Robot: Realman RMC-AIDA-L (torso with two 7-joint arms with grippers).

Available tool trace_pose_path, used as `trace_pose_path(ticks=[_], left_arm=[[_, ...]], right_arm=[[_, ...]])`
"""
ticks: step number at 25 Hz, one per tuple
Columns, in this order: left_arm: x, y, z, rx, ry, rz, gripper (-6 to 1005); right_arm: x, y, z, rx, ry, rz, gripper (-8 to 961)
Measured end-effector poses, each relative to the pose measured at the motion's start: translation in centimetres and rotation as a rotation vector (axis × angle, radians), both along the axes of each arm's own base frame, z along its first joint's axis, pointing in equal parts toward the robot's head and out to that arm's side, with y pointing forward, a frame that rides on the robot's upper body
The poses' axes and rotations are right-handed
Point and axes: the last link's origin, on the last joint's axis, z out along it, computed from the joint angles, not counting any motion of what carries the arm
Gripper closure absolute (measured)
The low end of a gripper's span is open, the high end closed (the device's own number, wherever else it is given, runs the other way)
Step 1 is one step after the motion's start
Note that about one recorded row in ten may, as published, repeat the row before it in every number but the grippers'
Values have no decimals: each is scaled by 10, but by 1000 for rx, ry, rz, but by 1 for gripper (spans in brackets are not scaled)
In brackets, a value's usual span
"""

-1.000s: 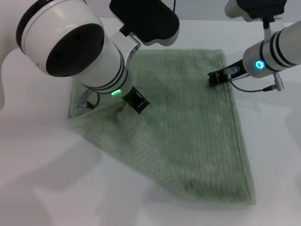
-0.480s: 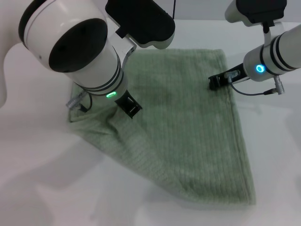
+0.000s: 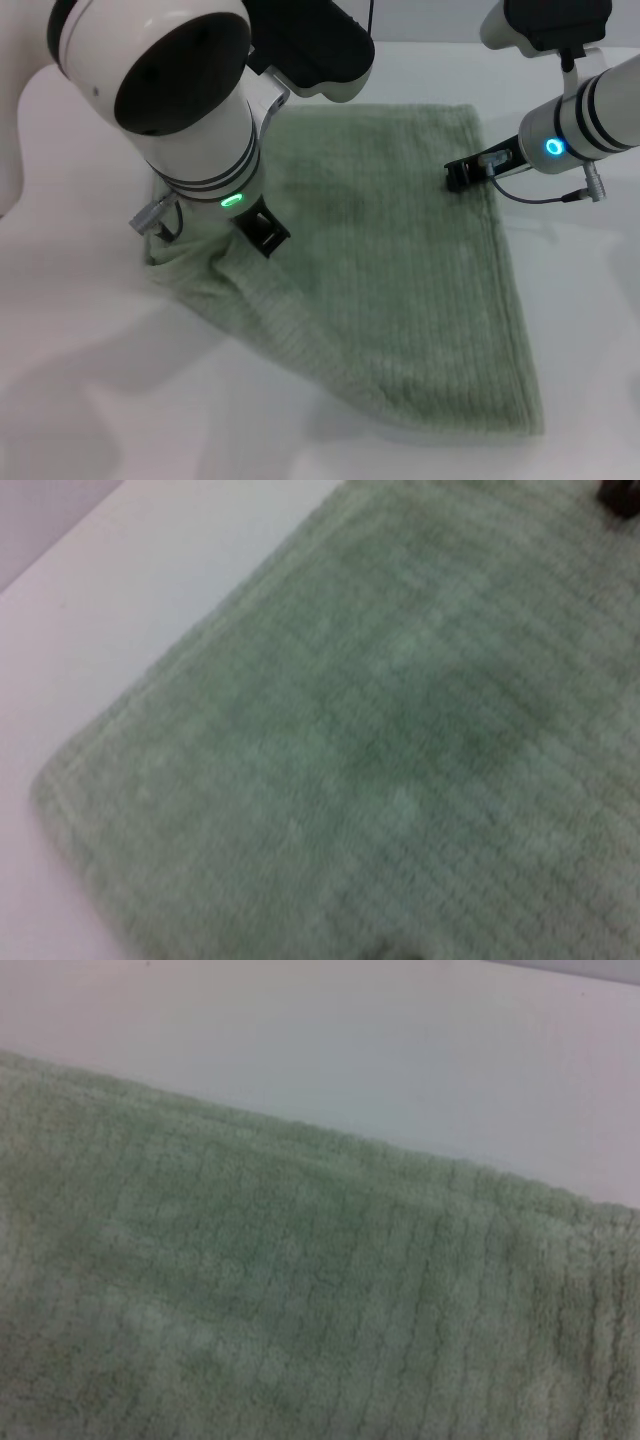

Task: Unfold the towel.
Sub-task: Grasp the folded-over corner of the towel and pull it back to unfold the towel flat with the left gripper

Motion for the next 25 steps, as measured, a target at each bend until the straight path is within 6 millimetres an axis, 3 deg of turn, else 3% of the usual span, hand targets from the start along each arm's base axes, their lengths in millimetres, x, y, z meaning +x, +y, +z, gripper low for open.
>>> trace_pose_path(ticks=[25], left_arm=[[-6,-13,8,64,199,198,992]], right_arm=[[2,0,2,-6,-12,7,954]])
